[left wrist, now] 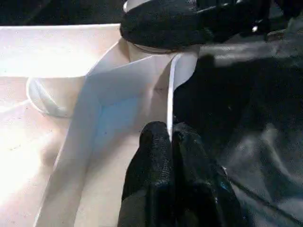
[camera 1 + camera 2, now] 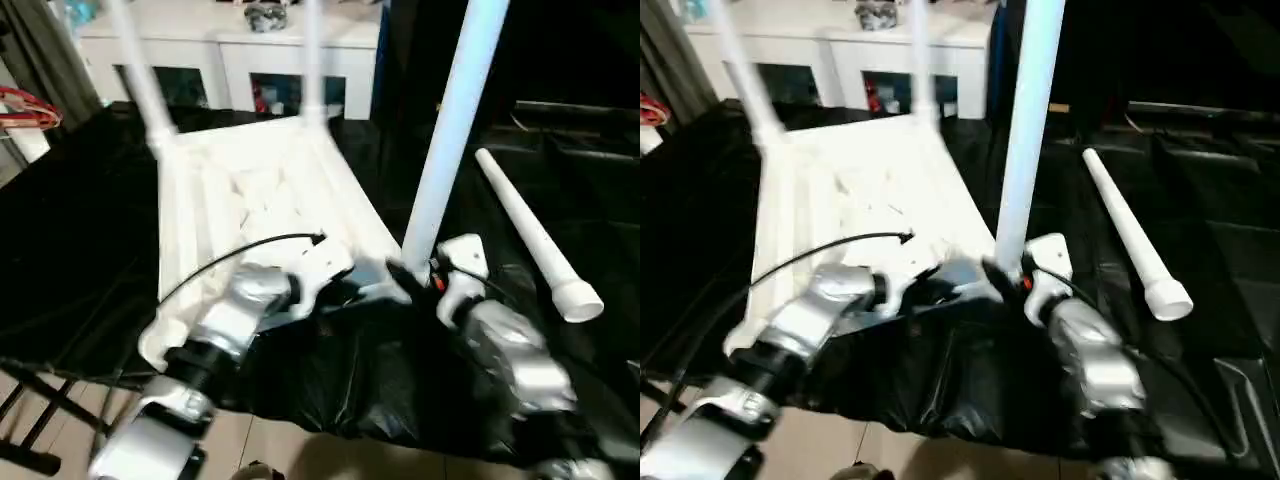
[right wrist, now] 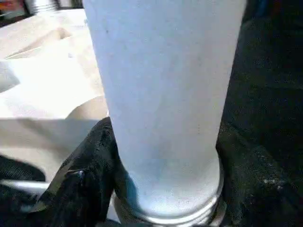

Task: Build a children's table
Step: Rotate leg to tighten

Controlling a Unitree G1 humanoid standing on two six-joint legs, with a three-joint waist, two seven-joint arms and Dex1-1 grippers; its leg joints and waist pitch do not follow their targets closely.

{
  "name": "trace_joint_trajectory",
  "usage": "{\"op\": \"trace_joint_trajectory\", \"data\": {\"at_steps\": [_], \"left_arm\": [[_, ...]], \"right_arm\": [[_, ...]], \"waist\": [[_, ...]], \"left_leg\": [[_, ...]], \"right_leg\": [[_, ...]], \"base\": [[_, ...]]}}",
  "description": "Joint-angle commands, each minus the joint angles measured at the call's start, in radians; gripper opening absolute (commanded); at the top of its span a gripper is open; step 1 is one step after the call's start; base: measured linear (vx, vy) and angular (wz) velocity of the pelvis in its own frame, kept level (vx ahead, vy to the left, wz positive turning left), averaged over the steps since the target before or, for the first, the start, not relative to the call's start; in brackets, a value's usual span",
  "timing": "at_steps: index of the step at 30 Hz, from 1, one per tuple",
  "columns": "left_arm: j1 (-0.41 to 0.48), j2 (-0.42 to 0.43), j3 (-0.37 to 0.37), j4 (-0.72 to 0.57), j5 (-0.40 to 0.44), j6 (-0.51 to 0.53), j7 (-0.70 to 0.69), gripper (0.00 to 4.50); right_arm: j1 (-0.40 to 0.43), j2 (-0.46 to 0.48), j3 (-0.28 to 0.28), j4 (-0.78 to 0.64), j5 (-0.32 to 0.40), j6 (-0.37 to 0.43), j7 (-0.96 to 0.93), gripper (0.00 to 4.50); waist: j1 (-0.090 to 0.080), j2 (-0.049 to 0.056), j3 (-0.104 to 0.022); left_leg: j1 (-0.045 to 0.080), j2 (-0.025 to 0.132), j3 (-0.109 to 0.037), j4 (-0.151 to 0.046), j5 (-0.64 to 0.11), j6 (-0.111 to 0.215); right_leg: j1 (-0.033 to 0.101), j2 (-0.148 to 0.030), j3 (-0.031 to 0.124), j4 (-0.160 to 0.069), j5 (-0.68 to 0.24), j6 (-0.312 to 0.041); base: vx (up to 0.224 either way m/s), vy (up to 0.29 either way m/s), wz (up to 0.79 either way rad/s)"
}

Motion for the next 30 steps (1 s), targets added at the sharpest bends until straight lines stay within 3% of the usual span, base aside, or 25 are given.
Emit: {"op": "trace_joint_trajectory", "data": {"at_steps": [1, 3, 6, 8, 11, 15, 17, 20, 21, 28, 30], "left_arm": [[-0.048, -0.064, 0.003, -0.021, -0.018, -0.018, 0.059, 0.00], [-0.041, -0.065, -0.007, -0.027, -0.018, -0.028, 0.050, 0.00], [-0.034, -0.063, -0.011, -0.033, -0.019, -0.031, 0.050, 0.00], [-0.028, -0.064, -0.013, -0.035, -0.015, -0.033, 0.056, 0.00], [-0.022, -0.063, -0.013, -0.037, -0.008, -0.038, 0.059, 0.00], [-0.014, -0.055, -0.016, -0.041, 0.001, -0.039, 0.061, 0.00], [-0.010, -0.055, -0.006, -0.050, -0.011, -0.020, 0.058, 0.45], [-0.007, -0.052, -0.001, -0.058, -0.017, -0.019, 0.054, 0.45], [-0.006, -0.050, 0.003, -0.061, -0.018, -0.035, 0.062, 0.64], [-0.048, 0.013, 0.099, -0.117, -0.029, -0.025, 0.158, 0.83], [-0.057, 0.074, 0.153, -0.185, -0.019, 0.033, 0.193, 0.83]], "right_arm": [[0.005, 0.073, 0.108, 0.018, -0.003, 0.006, 0.053, 3.34], [0.006, 0.071, 0.089, 0.011, 0.010, 0.000, 0.054, 3.40], [0.012, 0.050, 0.080, -0.002, -0.014, -0.029, 0.031, 3.79], [0.024, 0.021, 0.057, -0.027, -0.009, -0.047, 0.028, 3.79], [0.069, -0.037, 0.018, -0.106, 0.034, -0.048, 0.092, 3.79], [0.142, -0.115, -0.026, -0.234, 0.122, -0.004, 0.203, 3.79], [0.184, -0.160, -0.053, -0.310, 0.183, 0.034, 0.268, 3.83], [0.218, -0.206, -0.071, -0.365, 0.227, 0.066, 0.317, 3.83], [0.241, -0.237, -0.078, -0.396, 0.253, 0.090, 0.346, 3.83], [0.290, -0.293, -0.033, -0.461, 0.240, 0.151, 0.386, 3.83], [0.300, -0.296, 0.018, -0.483, 0.214, 0.175, 0.388, 3.83]], "waist": [[0.003, -0.014, -0.065], [0.004, -0.010, -0.066], [0.005, -0.012, -0.067], [0.006, -0.015, -0.069], [0.016, -0.018, -0.070], [0.032, -0.020, -0.072], [0.034, -0.021, -0.069], [0.035, -0.021, -0.067], [0.035, -0.023, -0.065], [0.030, -0.023, -0.058], [0.030, -0.021, -0.057]], "left_leg": [[0.015, 0.036, -0.022, -0.079, -0.357, 0.013], [0.016, 0.038, -0.020, -0.079, -0.350, 0.016], [0.013, 0.037, -0.018, -0.078, -0.336, 0.020], [0.013, 0.038, -0.016, -0.076, -0.310, 0.029], [0.018, 0.040, -0.011, -0.071, -0.292, 0.047], [0.010, 0.041, -0.013, -0.068, -0.254, 0.075], [0.009, 0.041, -0.013, -0.069, -0.265, 0.081], [0.008, 0.040, -0.014, -0.070, -0.281, 0.079], [0.009, 0.039, -0.014, -0.071, -0.292, 0.076], [0.008, 0.033, -0.019, -0.074, -0.338, 0.049], [0.015, 0.033, -0.021, -0.073, -0.354, 0.039]], "right_leg": [[0.038, -0.068, 0.043, -0.097, -0.442, -0.126], [0.039, -0.066, 0.046, -0.092, -0.387, -0.143], [0.041, -0.066, 0.047, -0.088, -0.354, -0.155], [0.044, -0.066, 0.047, -0.082, -0.313, -0.171], [0.042, -0.065, 0.051, -0.081, -0.282, -0.176], [0.050, -0.065, 0.050, -0.076, -0.258, -0.169], [0.050, -0.065, 0.049, -0.079, -0.289, -0.159], [0.049, -0.066, 0.048, -0.086, -0.337, -0.147], [0.049, -0.066, 0.047, -0.090, -0.365, -0.141], [0.044, -0.065, 0.038, -0.106, -0.503, -0.088], [0.036, -0.065, 0.036, -0.110, -0.538, -0.076]], "base": [[0.000, 0.000, 0.00], [0.000, 0.000, 0.00], [0.000, 0.000, 0.00], [0.000, 0.000, 0.00], [0.000, 0.000, 0.00], [0.000, 0.000, 0.00], [0.000, 0.000, 0.00], [0.000, 0.000, 0.00], [0.000, 0.000, 0.00], [0.000, 0.000, 0.00], [0.000, 0.000, 0.00]]}}
